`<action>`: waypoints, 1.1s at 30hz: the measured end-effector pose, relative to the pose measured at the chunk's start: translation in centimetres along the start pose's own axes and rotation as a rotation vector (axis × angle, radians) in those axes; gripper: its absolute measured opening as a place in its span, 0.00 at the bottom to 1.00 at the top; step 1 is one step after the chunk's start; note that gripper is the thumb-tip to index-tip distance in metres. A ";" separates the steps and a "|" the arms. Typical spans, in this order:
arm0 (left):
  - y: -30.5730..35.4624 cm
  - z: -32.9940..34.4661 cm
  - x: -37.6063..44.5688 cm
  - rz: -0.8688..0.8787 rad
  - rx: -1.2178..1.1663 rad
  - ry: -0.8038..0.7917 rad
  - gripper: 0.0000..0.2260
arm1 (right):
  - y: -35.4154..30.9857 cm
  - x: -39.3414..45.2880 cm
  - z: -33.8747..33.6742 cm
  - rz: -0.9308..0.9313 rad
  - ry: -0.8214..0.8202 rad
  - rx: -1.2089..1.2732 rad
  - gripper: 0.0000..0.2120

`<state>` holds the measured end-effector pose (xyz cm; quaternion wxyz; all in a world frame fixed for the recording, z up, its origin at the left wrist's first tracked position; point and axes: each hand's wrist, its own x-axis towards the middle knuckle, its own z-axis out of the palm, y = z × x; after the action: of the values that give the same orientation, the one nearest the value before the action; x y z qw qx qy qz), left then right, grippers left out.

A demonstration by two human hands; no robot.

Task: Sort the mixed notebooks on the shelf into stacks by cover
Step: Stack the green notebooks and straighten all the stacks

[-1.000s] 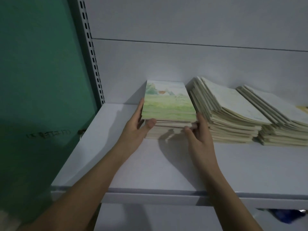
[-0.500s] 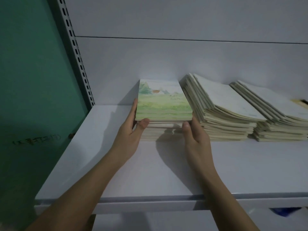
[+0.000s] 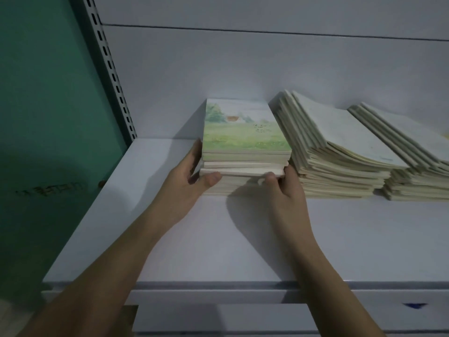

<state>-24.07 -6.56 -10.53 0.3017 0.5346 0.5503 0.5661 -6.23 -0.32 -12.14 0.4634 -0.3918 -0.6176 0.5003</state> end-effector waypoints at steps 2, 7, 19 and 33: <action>-0.1 0.0 -0.1 -0.003 -0.001 0.026 0.25 | 0.4 0.0 -0.2 -0.037 -0.019 -0.054 0.17; -0.3 0.2 0.0 0.008 0.032 0.078 0.23 | 0.2 0.6 -0.6 -0.062 0.021 -0.107 0.13; -0.3 0.5 -0.2 0.005 0.092 0.140 0.23 | -0.4 0.6 -0.7 -0.082 0.092 -0.171 0.11; -0.6 -0.4 -0.3 -0.088 0.173 0.030 0.30 | 0.9 0.9 -1.7 -0.064 -0.031 -0.388 0.05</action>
<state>-24.51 -6.82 -11.10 0.2706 0.5253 0.6245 0.5107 -4.83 1.08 -12.72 0.3850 -0.4462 -0.7217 0.3630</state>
